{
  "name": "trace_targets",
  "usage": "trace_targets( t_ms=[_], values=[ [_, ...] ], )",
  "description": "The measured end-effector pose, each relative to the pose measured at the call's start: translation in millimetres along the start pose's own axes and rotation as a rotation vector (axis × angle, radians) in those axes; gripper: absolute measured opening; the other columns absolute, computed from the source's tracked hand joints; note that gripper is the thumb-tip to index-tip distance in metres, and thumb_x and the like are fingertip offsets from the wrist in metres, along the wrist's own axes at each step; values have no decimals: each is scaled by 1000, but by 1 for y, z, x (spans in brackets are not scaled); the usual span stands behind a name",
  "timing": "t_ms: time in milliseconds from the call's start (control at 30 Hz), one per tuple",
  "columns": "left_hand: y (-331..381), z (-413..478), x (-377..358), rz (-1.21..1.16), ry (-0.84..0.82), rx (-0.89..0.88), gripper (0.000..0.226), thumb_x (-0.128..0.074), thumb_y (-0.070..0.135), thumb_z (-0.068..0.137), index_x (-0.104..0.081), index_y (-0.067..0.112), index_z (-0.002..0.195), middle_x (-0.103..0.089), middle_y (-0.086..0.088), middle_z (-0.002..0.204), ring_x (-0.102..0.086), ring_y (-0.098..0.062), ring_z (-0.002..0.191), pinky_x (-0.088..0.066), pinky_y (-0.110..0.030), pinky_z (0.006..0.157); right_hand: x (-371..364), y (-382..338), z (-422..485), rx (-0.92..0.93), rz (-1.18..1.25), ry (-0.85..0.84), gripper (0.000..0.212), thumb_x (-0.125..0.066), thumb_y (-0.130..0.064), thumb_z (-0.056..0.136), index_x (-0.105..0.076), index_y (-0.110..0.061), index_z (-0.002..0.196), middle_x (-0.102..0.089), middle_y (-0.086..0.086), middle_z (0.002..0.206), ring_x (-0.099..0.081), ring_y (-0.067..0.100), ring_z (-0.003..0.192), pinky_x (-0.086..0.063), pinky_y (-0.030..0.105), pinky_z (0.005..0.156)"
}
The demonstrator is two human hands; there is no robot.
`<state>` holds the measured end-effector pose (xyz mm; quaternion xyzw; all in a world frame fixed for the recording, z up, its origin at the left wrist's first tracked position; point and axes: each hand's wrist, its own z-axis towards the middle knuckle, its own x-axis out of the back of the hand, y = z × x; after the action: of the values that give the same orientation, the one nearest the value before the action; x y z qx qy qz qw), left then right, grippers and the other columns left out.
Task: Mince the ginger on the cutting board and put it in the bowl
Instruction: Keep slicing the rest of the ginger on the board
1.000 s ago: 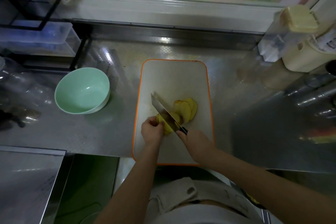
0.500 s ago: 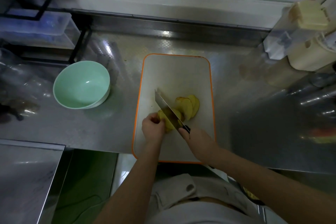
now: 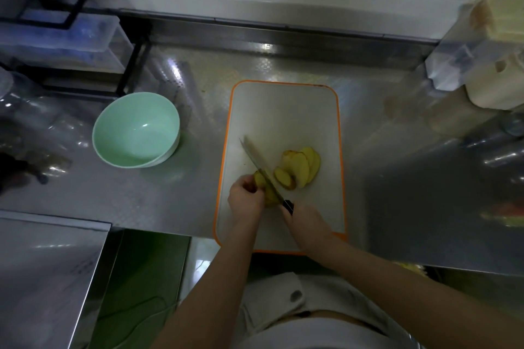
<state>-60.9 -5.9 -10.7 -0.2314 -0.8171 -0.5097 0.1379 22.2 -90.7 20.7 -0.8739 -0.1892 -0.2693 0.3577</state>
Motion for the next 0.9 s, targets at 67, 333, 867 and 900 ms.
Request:
trace_targets(
  t_ms=[67, 333, 867, 900],
  values=[
    [0, 1, 0, 13, -4, 7, 26, -58, -1, 77, -69, 8, 99, -68, -6, 92, -57, -14, 81, -36, -11, 61, 1, 4, 8, -65, 119, 35, 31, -62, -16, 89, -48, -9, 115, -62, 11, 87, -64, 21, 76, -32, 21, 57],
    [-3, 2, 0, 12, -32, -17, 18, -65, 7, 80, -68, 9, 97, -66, -3, 90, -57, -15, 83, -42, -21, 72, 25, 11, 13, 72, 216, 68, 38, -40, -30, 100, -39, -24, 63, -40, -6, 55, -38, 4, 49, -35, 12, 46],
    [-3, -7, -1, -71, -6, -29, 15, -56, 7, 86, -64, 11, 98, -58, 0, 88, -52, -15, 82, -39, -25, 74, 24, 0, -6, 132, 158, 77, 44, -37, -36, 100, -40, -19, 60, -43, -3, 56, -40, 7, 50, -30, 17, 45],
    [-3, -7, -1, -78, -3, -19, 13, -57, 7, 85, -63, 13, 95, -59, 0, 88, -52, -15, 82, -40, -25, 74, 25, 0, -8, 132, 158, 66, 44, -36, -36, 100, -40, -19, 60, -43, -3, 56, -40, 7, 49, -29, 14, 42]
  ],
)
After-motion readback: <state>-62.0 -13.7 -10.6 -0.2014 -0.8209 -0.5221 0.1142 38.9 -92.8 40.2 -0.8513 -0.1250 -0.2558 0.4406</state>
